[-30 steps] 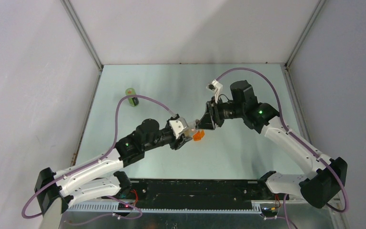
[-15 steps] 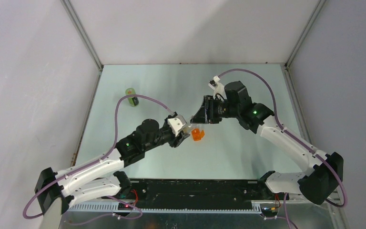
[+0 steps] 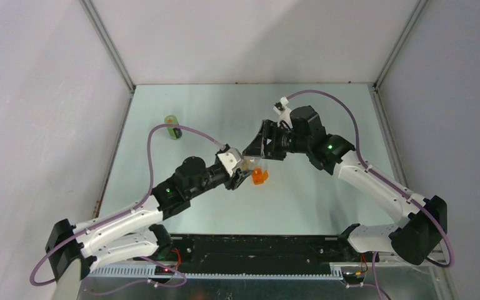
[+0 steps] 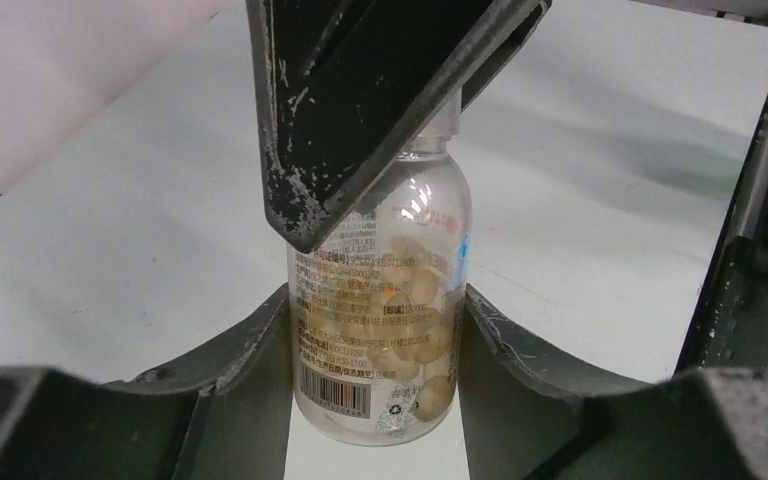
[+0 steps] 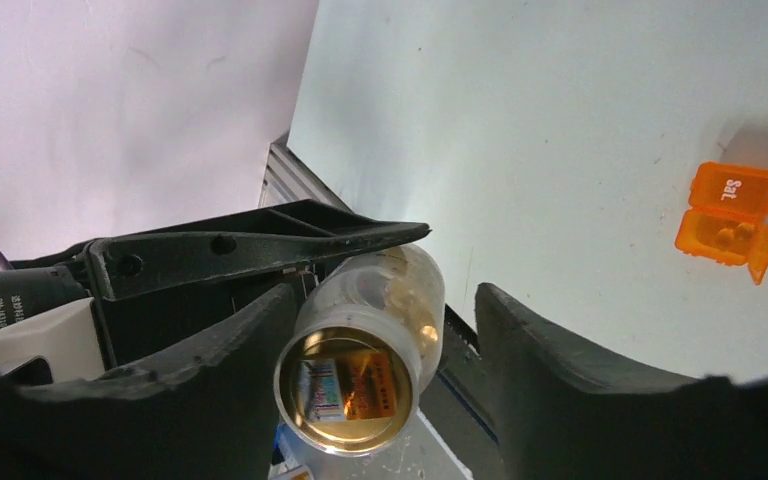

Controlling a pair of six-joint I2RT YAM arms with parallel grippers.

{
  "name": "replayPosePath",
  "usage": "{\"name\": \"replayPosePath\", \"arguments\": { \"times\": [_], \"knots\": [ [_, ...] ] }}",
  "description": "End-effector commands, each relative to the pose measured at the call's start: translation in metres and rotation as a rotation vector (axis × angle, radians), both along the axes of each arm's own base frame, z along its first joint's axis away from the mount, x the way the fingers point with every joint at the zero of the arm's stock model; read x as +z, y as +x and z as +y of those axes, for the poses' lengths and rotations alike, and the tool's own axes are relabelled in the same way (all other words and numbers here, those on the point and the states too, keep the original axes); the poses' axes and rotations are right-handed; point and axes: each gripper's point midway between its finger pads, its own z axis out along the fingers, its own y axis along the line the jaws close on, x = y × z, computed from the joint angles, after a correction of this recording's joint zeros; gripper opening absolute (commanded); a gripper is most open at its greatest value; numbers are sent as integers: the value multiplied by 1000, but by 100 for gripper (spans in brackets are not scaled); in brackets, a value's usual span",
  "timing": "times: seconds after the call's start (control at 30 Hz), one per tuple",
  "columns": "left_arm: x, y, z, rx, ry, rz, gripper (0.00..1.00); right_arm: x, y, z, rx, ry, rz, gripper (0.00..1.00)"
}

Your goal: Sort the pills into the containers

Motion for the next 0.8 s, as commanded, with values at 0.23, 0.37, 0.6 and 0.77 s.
{"name": "replayPosePath", "arguments": {
  "times": [0.23, 0.37, 0.6, 0.77],
  "knots": [
    [31, -2, -2, -14, -107, -59, 0, 50, 21, 7, -21, 99, -200, 89],
    [26, -3, -4, -19, -91, -38, 0, 81, -2, 2, 119, 124, -424, 93],
    [29, -18, -14, -121, -81, -6, 0, 60, -26, -32, 353, -43, -679, 96],
    [33, -31, -20, -203, -71, 6, 0, 48, -58, -40, 587, -10, -761, 95]
  ]
}}
